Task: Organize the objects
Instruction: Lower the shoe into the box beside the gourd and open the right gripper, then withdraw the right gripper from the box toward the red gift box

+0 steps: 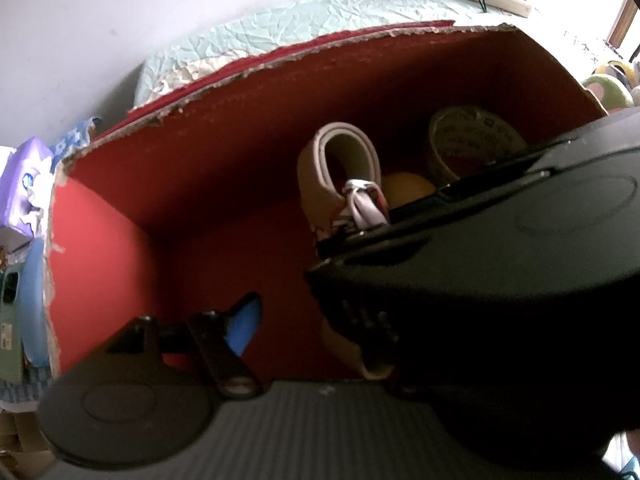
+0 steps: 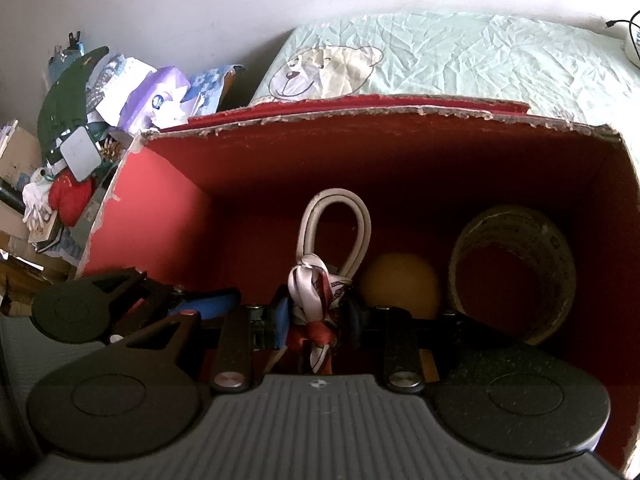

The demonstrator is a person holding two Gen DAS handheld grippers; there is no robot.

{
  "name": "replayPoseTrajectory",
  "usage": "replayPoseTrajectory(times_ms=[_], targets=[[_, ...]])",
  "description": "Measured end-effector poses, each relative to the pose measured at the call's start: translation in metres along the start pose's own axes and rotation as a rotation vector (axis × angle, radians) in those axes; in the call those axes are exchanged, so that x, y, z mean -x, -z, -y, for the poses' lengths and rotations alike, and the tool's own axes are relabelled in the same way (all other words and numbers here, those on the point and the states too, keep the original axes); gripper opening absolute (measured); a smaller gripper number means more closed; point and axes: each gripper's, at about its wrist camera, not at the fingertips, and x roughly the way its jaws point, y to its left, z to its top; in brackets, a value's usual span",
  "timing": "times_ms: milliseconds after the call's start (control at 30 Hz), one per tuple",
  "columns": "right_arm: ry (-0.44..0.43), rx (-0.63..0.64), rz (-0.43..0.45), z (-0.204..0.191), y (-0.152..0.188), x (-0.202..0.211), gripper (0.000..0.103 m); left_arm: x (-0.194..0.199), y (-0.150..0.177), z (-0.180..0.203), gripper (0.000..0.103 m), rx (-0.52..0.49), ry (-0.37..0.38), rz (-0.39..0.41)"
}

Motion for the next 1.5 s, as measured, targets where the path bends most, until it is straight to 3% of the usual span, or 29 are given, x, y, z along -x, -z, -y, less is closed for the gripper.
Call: replayPoseTrajectory(times_ms=[100, 400, 700, 1100, 1367, 1500], targets=[[-0.003, -0.007, 0.004, 0.001, 0.0, 0.001, 0.03, -0.011, -0.007, -0.009, 0.078, 0.003, 0.003, 0.009], [-0.032, -0.045, 0.013, 0.009, 0.001, 0.008, 0.03, 0.029, 0.014, 0.002, 0.083, 0.055, -0.019, 0.059], [-0.018, -0.069, 0.11, 0.021, 0.007, 0.049, 0.03, 0.054, 0.012, -0.008, 0.091, 0.106, -0.135, 0.143], [-0.038, -0.029, 0.231, 0.001, 0.042, 0.103, 0.031, 0.111, 0.051, -0.001, 0.091, 0.181, -0.174, 0.18], [-0.058, 0.037, 0.262, -0.016, 0.071, 0.115, 0.033, 0.118, 0.071, 0.001, 0.091, 0.189, -0.196, 0.179], [-0.109, -0.007, 0.288, -0.014, 0.085, 0.119, 0.033, 0.118, 0.083, -0.002, 0.091, 0.202, -0.186, 0.174]])
